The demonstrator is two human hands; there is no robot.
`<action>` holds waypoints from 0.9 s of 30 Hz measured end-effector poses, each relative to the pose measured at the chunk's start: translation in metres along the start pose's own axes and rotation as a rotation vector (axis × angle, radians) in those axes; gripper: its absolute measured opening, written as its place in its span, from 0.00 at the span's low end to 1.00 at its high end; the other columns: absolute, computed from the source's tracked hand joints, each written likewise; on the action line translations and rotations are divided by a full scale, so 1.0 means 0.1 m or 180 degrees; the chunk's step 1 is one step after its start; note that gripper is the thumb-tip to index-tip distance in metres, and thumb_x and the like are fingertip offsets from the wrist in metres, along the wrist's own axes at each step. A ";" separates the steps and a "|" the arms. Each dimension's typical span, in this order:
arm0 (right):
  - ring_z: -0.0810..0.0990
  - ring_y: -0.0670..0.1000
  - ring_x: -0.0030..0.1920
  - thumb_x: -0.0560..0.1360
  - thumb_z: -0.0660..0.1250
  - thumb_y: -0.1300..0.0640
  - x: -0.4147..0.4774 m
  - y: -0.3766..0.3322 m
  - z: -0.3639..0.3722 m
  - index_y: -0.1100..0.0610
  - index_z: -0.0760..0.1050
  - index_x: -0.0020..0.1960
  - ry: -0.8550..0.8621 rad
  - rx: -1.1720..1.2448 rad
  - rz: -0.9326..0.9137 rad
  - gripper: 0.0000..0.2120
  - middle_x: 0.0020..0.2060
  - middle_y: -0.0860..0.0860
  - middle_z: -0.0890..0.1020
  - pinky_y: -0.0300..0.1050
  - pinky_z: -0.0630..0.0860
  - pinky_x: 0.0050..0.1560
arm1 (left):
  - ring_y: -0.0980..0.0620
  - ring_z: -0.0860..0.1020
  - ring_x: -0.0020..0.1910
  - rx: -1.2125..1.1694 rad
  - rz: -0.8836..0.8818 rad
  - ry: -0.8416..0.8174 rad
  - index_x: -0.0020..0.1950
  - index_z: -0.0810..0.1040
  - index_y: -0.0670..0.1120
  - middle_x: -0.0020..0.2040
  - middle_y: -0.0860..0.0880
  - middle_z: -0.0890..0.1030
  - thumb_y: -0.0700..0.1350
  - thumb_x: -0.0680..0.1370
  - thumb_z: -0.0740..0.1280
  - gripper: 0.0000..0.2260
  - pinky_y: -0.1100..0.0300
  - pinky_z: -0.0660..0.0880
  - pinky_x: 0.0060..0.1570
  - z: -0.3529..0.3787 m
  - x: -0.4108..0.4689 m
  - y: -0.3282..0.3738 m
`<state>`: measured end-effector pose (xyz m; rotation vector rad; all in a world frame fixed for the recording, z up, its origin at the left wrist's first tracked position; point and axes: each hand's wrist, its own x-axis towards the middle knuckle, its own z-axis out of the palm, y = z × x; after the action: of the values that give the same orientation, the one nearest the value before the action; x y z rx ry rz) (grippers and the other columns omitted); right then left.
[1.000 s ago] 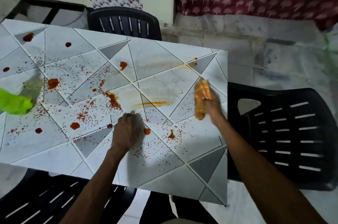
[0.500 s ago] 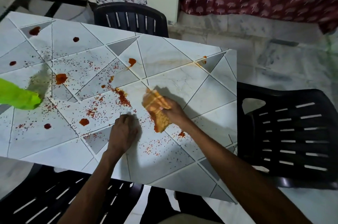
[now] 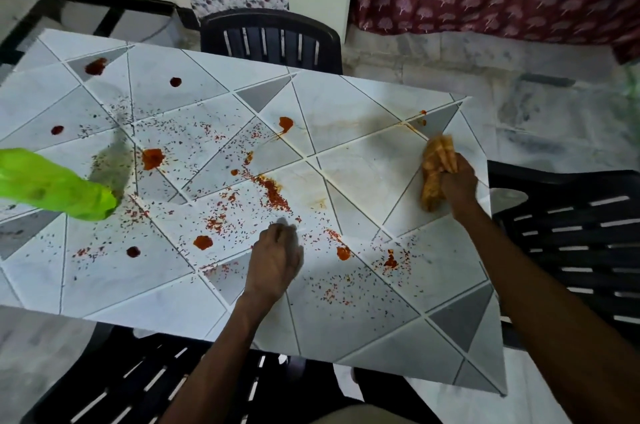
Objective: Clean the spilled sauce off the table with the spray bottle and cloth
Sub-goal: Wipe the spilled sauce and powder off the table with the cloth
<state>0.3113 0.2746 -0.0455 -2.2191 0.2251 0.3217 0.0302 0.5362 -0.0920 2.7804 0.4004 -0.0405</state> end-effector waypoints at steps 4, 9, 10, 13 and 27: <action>0.77 0.59 0.65 0.76 0.64 0.49 0.03 -0.51 0.55 0.53 0.74 0.71 -0.0507 -0.0207 -0.0241 0.24 0.65 0.57 0.80 0.55 0.74 0.66 | 0.46 0.76 0.55 -0.0139 -0.0104 0.0030 0.68 0.72 0.45 0.61 0.42 0.76 0.54 0.80 0.59 0.20 0.55 0.77 0.54 0.04 0.01 -0.10; 0.78 0.57 0.66 0.82 0.63 0.53 -0.53 -1.13 1.25 0.54 0.72 0.73 -0.1533 -0.0018 -0.0544 0.20 0.66 0.57 0.79 0.43 0.75 0.60 | 0.46 0.75 0.55 -0.0430 -0.0177 0.0100 0.67 0.74 0.45 0.60 0.42 0.76 0.51 0.79 0.63 0.18 0.52 0.77 0.54 -0.01 0.04 -0.17; 0.79 0.58 0.65 0.83 0.62 0.57 -0.64 -1.14 1.38 0.55 0.72 0.73 -0.1731 -0.0067 -0.0642 0.19 0.65 0.57 0.79 0.45 0.76 0.61 | 0.45 0.75 0.55 -0.0431 -0.0175 0.0101 0.66 0.74 0.45 0.60 0.42 0.76 0.51 0.79 0.64 0.18 0.52 0.77 0.54 -0.03 0.04 -0.18; 0.80 0.53 0.59 0.84 0.59 0.58 -1.00 -1.10 1.64 0.52 0.71 0.73 -0.2292 -0.0352 -0.0873 0.18 0.63 0.53 0.79 0.45 0.79 0.58 | 0.44 0.75 0.55 -0.0522 -0.0182 0.0149 0.65 0.76 0.45 0.60 0.42 0.77 0.50 0.79 0.65 0.17 0.52 0.76 0.54 -0.04 0.01 -0.21; 0.83 0.54 0.54 0.70 0.70 0.45 -1.46 -0.07 0.00 0.41 0.80 0.54 -0.1108 0.0290 -0.0658 0.13 0.52 0.49 0.85 0.48 0.80 0.54 | 0.43 0.71 0.64 -0.0407 -0.0108 -0.0038 0.71 0.70 0.46 0.67 0.41 0.73 0.55 0.78 0.65 0.23 0.48 0.73 0.61 -0.02 -0.05 -0.02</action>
<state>0.1745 0.2861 0.0051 -2.0353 -0.1736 0.5628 0.0244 0.5373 -0.0901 2.6464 0.4318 -0.0380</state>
